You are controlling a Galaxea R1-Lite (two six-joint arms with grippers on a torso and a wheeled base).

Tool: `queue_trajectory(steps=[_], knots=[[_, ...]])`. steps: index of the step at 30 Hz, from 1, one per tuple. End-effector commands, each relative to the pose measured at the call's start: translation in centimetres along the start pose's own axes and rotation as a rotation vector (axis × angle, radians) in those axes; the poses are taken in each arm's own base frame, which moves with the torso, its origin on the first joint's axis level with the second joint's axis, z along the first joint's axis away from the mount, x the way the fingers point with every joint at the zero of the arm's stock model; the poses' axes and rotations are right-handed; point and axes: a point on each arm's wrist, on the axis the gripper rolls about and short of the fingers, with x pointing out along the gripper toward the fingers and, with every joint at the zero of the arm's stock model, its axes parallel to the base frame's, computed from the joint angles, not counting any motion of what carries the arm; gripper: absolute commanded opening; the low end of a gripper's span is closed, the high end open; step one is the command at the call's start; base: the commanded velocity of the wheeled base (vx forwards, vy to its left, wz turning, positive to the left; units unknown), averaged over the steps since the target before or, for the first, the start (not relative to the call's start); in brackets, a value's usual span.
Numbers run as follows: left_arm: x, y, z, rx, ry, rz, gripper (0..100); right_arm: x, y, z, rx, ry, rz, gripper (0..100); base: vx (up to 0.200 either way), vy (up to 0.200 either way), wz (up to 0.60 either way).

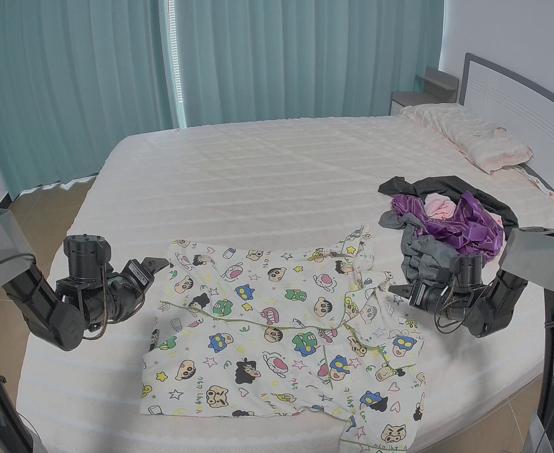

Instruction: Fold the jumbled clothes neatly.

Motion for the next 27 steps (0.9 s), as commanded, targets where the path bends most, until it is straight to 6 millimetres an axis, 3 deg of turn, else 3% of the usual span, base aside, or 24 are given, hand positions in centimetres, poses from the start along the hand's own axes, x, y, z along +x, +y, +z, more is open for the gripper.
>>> queue_trajectory(steps=[1,8,18,27], knots=[[0.1,0.1,-0.2,0.0,0.005,0.004,100,1.2,-0.1,-0.9,-0.001,0.037,-0.002,0,0.0,0.0,0.0],[0.1,0.2,-0.2,0.0,0.002,0.008,100,1.4,-0.4,-0.6,0.004,0.019,-0.01,0,0.0,0.0,0.0],[-0.4,0.7,-0.8,0.011,0.01,0.024,100,-0.5,-2.6,2.0,0.037,-0.102,-0.119,0,0.0,0.0,0.0],[-1.0,1.3,-2.0,0.023,0.022,0.01,100,-0.4,-3.5,2.8,0.045,-0.185,-0.188,0,0.0,0.0,0.0]])
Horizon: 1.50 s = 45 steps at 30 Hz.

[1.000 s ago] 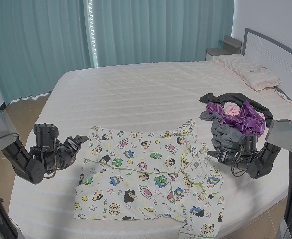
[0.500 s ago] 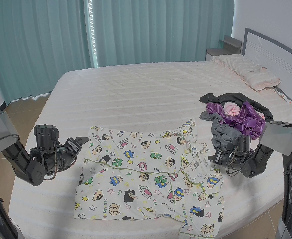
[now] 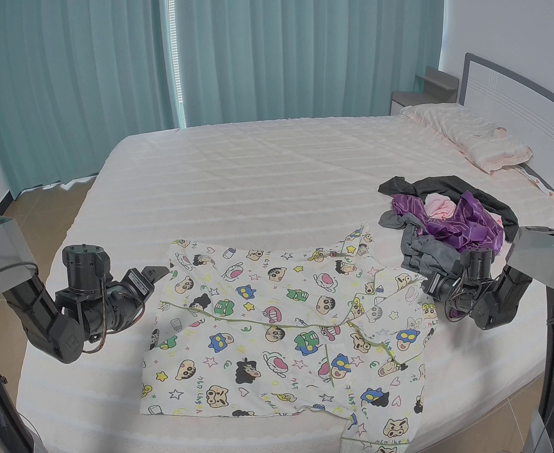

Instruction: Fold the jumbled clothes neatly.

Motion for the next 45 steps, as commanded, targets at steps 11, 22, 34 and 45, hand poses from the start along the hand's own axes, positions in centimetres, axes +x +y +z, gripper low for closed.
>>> queue_trajectory(steps=[11,22,34,45], knots=[[-2.0,1.8,-3.1,0.011,0.108,0.072,100,-1.9,-0.4,0.3,0.032,-0.011,-0.026,100,0.0,0.0,0.0],[-0.8,4.1,-4.3,0.016,0.09,0.169,100,-9.5,2.0,0.1,0.18,-0.092,0.061,100,0.0,0.0,0.0],[0.5,5.8,-5.4,0.102,0.062,0.247,100,-12.0,4.8,-3.9,0.199,-0.019,0.163,100,0.0,0.0,0.0],[-0.1,3.3,-7.5,0.089,0.113,0.159,100,-12.3,5.3,-4.4,0.189,-0.008,0.183,100,0.0,0.0,0.0]])
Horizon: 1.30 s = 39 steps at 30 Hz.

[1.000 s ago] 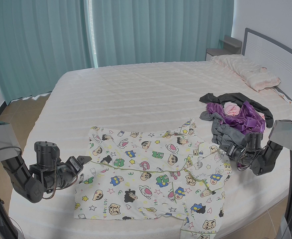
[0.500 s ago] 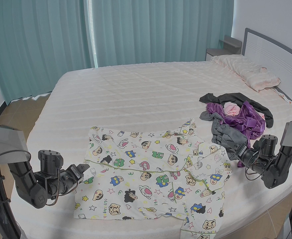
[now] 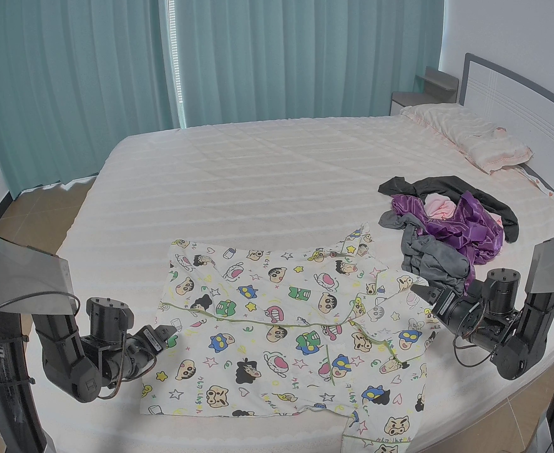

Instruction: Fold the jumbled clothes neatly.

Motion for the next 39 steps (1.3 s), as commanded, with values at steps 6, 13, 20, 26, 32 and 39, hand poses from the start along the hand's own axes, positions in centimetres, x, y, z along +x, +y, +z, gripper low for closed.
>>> queue_trajectory(steps=[6,13,20,26,32,39], knots=[[-1.7,-3.0,-3.2,0.061,0.078,-0.111,100,0.0,0.2,-0.2,-0.003,0.006,0.013,100,0.0,0.0,0.0],[-2.7,-3.1,-8.1,0.191,0.222,-0.102,100,0.0,0.3,-0.3,-0.004,0.009,0.014,100,0.0,0.0,0.0],[-3.0,-2.7,-10.0,0.253,0.274,-0.096,100,0.0,0.3,-0.3,-0.004,0.01,0.015,100,0.0,0.0,0.0],[-4.4,-3.0,-10.9,0.278,0.245,-0.177,100,0.0,0.2,-0.4,-0.003,0.011,0.012,100,0.0,0.0,0.0],[-6.9,-3.7,-9.4,0.245,0.151,-0.294,100,0.1,0.2,-0.4,-0.003,0.01,0.011,100,0.0,0.0,0.0],[-10.4,-5.2,-6.4,0.17,0.029,-0.445,100,0.1,0.1,-0.4,-0.003,0.01,0.011,100,0.0,0.0,0.0]])
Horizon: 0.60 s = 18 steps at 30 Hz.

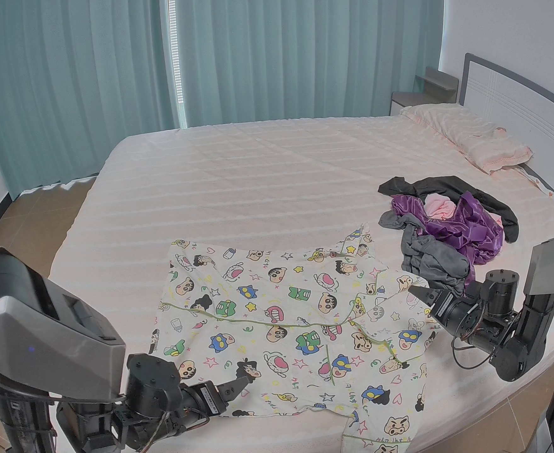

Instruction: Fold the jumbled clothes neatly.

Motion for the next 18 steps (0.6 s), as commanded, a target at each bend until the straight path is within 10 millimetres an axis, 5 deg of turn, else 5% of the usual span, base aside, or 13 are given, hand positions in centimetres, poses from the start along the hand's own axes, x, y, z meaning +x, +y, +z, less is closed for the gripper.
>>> queue_trajectory(steps=[1,8,13,18], knots=[[-3.6,-1.6,3.2,-0.046,-0.156,-0.133,100,0.1,-0.1,-0.1,0.0,0.002,-0.002,100,0.0,0.0,0.0],[-3.9,0.0,7.8,-0.131,-0.304,-0.103,100,0.2,-0.2,-0.2,0.0,0.004,-0.006,100,0.0,0.0,0.0],[-0.4,4.0,10.2,-0.212,-0.3,0.11,100,0.3,-0.3,-0.3,0.0,0.003,-0.007,100,0.0,0.0,0.0],[2.9,7.7,10.1,-0.237,-0.255,0.244,100,0.3,-0.4,-0.4,0.001,0.007,-0.008,100,0.0,0.0,0.0]])
